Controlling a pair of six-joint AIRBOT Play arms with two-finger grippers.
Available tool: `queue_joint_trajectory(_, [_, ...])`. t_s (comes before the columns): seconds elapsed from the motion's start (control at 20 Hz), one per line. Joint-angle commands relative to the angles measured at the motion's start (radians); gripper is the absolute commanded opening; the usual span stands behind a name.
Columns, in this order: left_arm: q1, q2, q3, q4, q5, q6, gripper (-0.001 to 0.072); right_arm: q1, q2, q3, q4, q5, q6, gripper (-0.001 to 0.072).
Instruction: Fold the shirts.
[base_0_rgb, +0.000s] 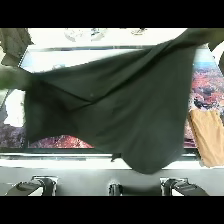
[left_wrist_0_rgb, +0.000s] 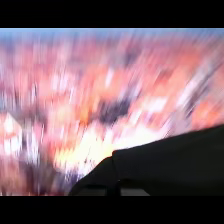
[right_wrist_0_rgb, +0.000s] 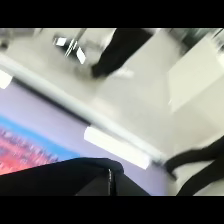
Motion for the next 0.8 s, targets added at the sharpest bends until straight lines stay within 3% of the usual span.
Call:
queue_joint_trajectory(0.0, [0.017,-0.186,-0.193,0.006,0.089,-0.001,0.0031,0.0,-0.262,-0.008,0.0,-0.079,0.119,0.004])
queue_joint_trajectory(0.25, [0.087,-0.508,-0.142,-0.102,0.146,0.005,0.0033,0.0,-0.467,-0.008,0.16,-0.047,0.15,0.004])
queue_joint_trajectory(0.45, [0.106,-0.633,-0.134,-0.184,0.146,0.022,0.0038,0.0,-0.551,-0.008,0.299,-0.032,0.15,0.0041])
queue_joint_trajectory(0.5, [0.11,-0.642,-0.133,-0.193,0.145,0.023,0.0099,0.0,-0.557,-0.008,0.323,-0.032,0.15,0.0121])
queue_joint_trajectory(0.6, [0.145,-0.641,-0.086,-0.191,0.077,0.076,0.0575,-0.014,-0.53,-0.003,0.323,0.006,0.128,0.0573])
queue_joint_trajectory(0.65, [0.176,-0.638,-0.047,-0.189,0.009,0.12,0.0609,-0.034,-0.507,0.003,0.313,0.05,0.084,0.0613])
queue_joint_trajectory(0.75, [0.263,-0.623,0.009,-0.166,-0.119,0.153,0.0601,-0.121,-0.455,0.004,0.297,0.182,0.0,0.0609])
